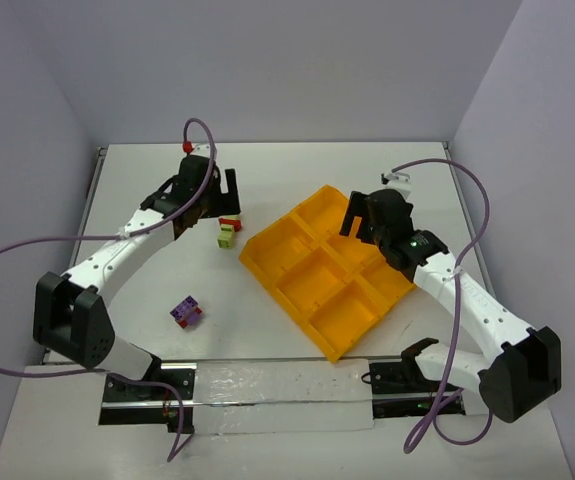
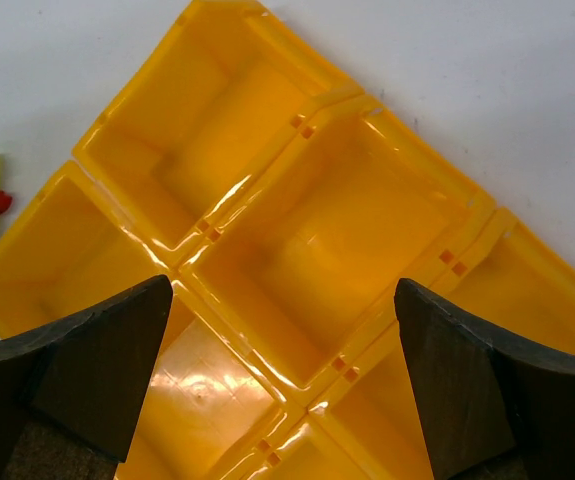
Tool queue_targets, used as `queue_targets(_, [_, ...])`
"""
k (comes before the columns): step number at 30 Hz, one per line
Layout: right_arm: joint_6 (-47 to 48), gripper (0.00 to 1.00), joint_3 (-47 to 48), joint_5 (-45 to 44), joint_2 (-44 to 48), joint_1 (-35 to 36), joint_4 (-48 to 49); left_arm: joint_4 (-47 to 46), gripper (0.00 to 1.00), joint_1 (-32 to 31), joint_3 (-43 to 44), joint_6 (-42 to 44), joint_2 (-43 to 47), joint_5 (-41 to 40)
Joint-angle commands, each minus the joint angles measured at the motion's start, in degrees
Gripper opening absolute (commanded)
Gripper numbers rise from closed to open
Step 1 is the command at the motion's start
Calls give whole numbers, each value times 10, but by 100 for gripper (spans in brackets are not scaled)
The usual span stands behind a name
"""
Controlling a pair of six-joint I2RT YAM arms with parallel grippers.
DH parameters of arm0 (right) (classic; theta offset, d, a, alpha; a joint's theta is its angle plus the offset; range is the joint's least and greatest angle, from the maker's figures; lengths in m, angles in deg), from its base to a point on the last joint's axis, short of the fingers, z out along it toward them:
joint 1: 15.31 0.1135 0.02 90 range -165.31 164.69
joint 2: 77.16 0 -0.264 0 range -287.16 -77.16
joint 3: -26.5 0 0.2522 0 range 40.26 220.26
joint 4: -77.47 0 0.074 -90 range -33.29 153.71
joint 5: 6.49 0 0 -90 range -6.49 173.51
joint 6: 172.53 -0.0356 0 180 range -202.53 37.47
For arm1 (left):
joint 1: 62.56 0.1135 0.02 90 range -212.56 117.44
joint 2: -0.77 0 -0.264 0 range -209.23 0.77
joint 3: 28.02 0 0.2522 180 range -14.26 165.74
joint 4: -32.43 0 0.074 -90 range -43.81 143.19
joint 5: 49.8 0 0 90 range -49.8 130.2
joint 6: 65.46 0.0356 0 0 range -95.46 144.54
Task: Sort the legos into containers by color
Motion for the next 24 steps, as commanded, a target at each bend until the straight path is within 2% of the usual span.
queue_targets(1, [3,100,-26,39,28,10,43,15,99,-1,51,13,-34,-31])
queue_targets(10, [11,100,-15,19,25,12,39,44,99,-1,147,57,-138,-40])
queue_targets(14, [3,100,4,1,12,12,20,104,98,-1,208,47,-211,-42])
queue_targets(19, [-2,100,-20,-12,20,12,22,73,93,-2,147,64,-211,-13])
queue_targets(24, [-11,100,-13,-23,14,12,10,48,89,-3,84,59,-221,-17])
